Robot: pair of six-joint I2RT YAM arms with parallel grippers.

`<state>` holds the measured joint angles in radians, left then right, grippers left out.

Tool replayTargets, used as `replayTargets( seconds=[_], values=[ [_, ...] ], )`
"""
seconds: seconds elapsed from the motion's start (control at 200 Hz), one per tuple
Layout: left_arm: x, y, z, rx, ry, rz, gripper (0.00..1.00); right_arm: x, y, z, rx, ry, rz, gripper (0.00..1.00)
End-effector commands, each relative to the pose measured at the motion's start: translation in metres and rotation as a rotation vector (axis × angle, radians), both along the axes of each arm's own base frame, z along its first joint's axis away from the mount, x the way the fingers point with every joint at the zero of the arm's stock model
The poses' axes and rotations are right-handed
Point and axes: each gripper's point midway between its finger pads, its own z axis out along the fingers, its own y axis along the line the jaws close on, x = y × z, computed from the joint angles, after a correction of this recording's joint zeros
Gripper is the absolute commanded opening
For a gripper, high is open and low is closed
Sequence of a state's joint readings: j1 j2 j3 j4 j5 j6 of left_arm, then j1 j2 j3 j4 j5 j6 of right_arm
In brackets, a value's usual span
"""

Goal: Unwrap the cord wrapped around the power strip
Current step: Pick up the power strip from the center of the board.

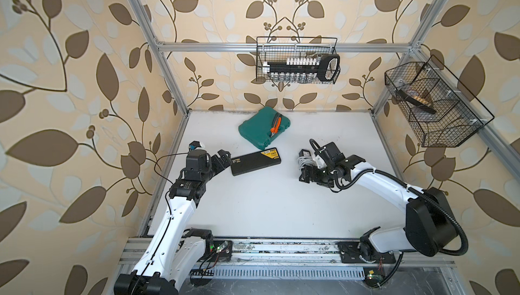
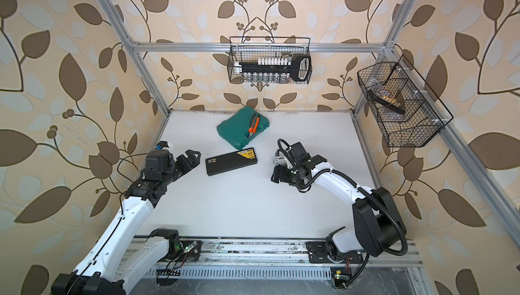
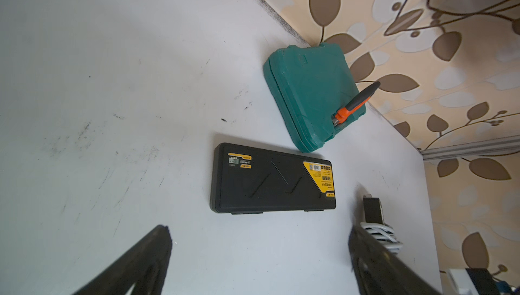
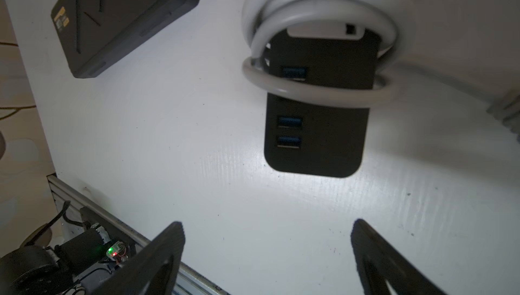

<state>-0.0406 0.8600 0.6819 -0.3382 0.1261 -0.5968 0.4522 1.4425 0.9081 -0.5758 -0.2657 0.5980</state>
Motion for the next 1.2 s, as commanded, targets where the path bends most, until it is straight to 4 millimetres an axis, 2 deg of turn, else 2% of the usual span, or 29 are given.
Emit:
replayTargets(
  seconds=[0.0, 0.27, 0.48, 0.63, 0.87, 1.035, 1.195],
  values=[
    [0.002, -0.013, 0.018, -0.003, -0.065, -0.075, 0.99, 0.005, -0.006, -0.013, -0.037, 0.001, -0.047, 0.91],
    [0.002, -0.013, 0.02, -0.025, -0.087, -0.062, 0.99, 0.02, -0.004, -0.034, -0.055, 0.025, -0.063, 0.86],
    [0.001, -0.012, 0.017, -0.017, -0.079, -0.059, 0.99, 0.04, -0.002, -0.035, -0.019, 0.01, -0.076, 0.77],
    [0.0, -0.012, 0.015, -0.015, -0.071, -0.058, 0.99, 0.046, 0.0, -0.037, -0.009, 0.014, -0.073, 0.7],
    [-0.003, -0.01, 0.013, -0.002, -0.065, -0.055, 0.99, 0.053, 0.002, -0.041, 0.0, 0.007, -0.088, 0.67],
    [-0.004, -0.01, 0.014, 0.002, -0.069, -0.059, 0.99, 0.055, 0.002, -0.046, 0.001, 0.013, -0.099, 0.59],
    [-0.004, -0.01, 0.014, 0.007, -0.067, -0.059, 0.99, 0.057, 0.0, -0.047, -0.005, 0.0, -0.109, 0.47]
  ],
)
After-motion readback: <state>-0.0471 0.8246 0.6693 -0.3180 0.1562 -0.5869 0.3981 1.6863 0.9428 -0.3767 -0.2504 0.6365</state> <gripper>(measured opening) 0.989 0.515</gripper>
